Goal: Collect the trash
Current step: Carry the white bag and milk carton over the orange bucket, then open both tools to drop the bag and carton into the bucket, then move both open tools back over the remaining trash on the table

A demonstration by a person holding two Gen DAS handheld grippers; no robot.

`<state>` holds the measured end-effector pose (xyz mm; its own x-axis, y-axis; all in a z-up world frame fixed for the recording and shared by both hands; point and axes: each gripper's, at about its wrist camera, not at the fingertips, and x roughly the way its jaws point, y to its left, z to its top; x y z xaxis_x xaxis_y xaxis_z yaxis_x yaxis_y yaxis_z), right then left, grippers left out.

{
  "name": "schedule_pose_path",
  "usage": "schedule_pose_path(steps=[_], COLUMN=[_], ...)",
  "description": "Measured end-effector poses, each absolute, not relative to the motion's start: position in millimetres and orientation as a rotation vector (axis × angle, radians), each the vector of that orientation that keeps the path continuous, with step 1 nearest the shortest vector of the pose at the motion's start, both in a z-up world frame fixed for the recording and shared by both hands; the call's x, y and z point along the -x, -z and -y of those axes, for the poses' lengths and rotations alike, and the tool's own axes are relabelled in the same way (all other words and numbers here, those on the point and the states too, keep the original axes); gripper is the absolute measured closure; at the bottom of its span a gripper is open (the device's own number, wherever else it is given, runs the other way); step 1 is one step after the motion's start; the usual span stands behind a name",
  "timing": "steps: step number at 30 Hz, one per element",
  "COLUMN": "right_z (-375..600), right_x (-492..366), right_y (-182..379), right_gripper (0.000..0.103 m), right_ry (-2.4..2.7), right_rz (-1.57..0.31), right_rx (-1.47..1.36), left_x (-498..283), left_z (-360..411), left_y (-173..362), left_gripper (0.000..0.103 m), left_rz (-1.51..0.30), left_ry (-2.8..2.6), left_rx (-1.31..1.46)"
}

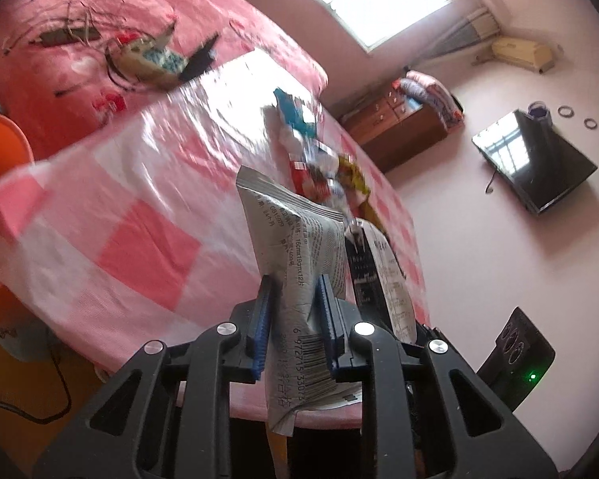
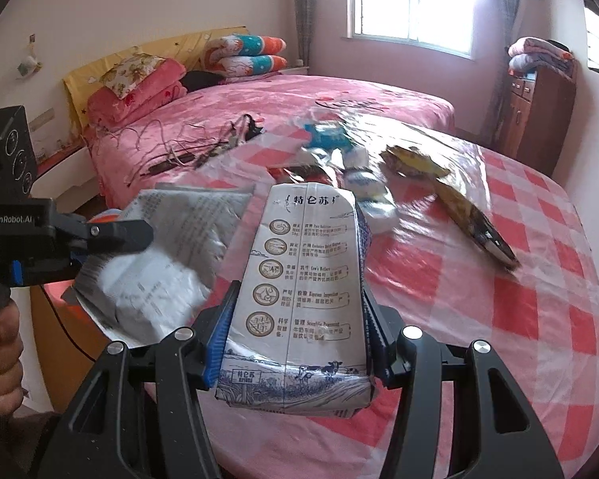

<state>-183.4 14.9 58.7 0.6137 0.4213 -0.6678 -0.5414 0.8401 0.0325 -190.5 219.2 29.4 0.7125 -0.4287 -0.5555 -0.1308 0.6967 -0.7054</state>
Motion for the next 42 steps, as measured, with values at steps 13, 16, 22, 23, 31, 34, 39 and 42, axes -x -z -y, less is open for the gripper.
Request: schedule_pose_path(steps=[13, 16, 22, 23, 31, 34, 39, 42], right_z=[-125.8, -160.1, -231.9, -244.1, -317.1, -309.8, -280.2, -257.2], right_x=[183.5, 185.0, 190.0, 190.5, 194.7, 191.2, 179.2, 172.8], right_y=[-86.8, -85.9, -77.5, -75.7, -39.7, -36.4, -46.5, -51.8], right_gripper=[0.047, 0.047, 0.047, 0.047, 0.031, 0.021, 0.013, 0.010], right_ry=[-0.843, -0.927, -1.070, -1.092, -1.185, -1.156, -1.078, -1.015], right_rz=[-0.736, -0.753, -0.792, -0.799, -0.873, -0.892, -0.875, -0.863], right_rx=[0.236, 0.253, 0.298, 0.305, 0.350, 0.295, 0.223, 0.160], left_x=[245.9, 263.3, 294.8, 297.5, 310.4, 310.4, 308.0, 301.0], left_z=[-326.9, -356.0, -406.1, -413.6, -445.0, -452.5, -454.7, -450.0], left_y=[-50.3, -46.2, -24.3, -18.6, 26.5, 46.1, 57.1, 54.1], left_gripper=[0.079, 0.079, 0.079, 0.079, 0.078, 0.054, 0.038, 0.034], left_rz=[-0.575, -0.539, -0.495, -0.492, -0.553, -0.621, -0.672, -0.683], left_ry=[-0.047, -0.138, -0.313, -0.336, -0.482, -0.528, -0.573, -0.564], left_rx=[0.884, 0.909, 0.962, 0.976, 0.983, 0.981, 0.904, 0.848])
